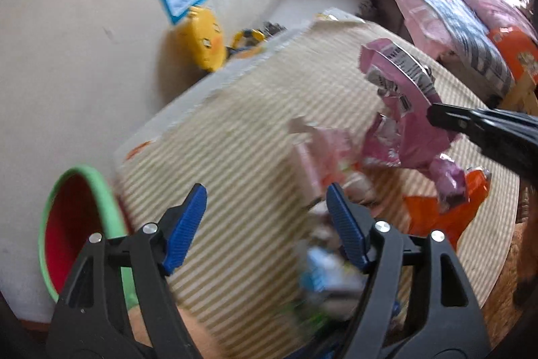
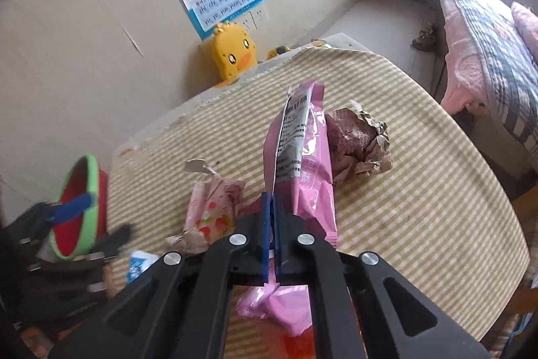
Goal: Collect trash
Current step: 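Grasp the strawberry-print wrapper with the left tool while the right tool grasps the pink bag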
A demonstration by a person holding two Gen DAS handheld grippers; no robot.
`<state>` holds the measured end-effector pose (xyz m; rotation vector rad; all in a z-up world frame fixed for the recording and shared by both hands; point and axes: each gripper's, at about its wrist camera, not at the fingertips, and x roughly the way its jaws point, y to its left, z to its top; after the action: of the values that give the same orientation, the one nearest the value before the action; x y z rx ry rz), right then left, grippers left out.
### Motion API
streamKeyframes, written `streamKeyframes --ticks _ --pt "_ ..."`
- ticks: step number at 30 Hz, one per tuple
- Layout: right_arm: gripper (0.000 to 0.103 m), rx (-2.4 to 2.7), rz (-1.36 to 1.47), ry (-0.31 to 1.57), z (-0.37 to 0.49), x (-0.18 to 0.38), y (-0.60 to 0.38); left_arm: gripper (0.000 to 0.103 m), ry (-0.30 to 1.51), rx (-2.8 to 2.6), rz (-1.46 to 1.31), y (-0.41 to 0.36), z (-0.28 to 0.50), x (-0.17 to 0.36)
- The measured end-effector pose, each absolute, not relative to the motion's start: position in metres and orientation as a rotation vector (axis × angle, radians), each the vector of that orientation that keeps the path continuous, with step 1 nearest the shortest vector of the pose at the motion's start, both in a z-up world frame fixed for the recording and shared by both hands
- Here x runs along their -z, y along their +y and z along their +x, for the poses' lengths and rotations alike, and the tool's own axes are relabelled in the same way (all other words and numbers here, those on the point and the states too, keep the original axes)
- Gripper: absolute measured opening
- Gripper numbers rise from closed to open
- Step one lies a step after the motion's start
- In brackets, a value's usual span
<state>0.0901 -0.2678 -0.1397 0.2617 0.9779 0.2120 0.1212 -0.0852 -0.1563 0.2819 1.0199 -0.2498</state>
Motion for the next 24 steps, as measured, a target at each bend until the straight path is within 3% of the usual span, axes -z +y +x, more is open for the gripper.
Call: streamKeyframes --ticks 8,10,12,15,17,21,24 --pt "0.006 -0.234 0.362 0.985 0.072 0.148 -0.288 0.071 1.170 0.269 0.288 -0.122 0.163 0.196" --pt "0.022 -0.236 0.389 0.979 0.071 0.150 -0.293 0.072 1.191 0.285 0.280 -0.126 0.167 0.200" --pt "0.030 -0.236 0.400 0.968 0.071 0.150 -0.295 0.073 1.212 0.295 0.288 -0.132 0.167 0.205" --pt "0.033 -0.232 0.395 0.962 0.070 0.149 -0.296 0.072 1.249 0.298 0.298 -0.135 0.168 0.217" --pt "0.038 -0.223 0.379 0.956 0.069 0.148 -0.295 0.057 1.272 0.303 0.288 -0.136 0.165 0.225" --pt "0.040 -0.208 0.371 0.947 0.068 0.147 -0.298 0.044 1.240 0.304 0.267 -0.131 0.156 0.220" --pt "0.048 -0.199 0.359 0.935 0.072 0.143 -0.299 0.041 1.154 0.282 0.261 -0.122 0.147 0.198"
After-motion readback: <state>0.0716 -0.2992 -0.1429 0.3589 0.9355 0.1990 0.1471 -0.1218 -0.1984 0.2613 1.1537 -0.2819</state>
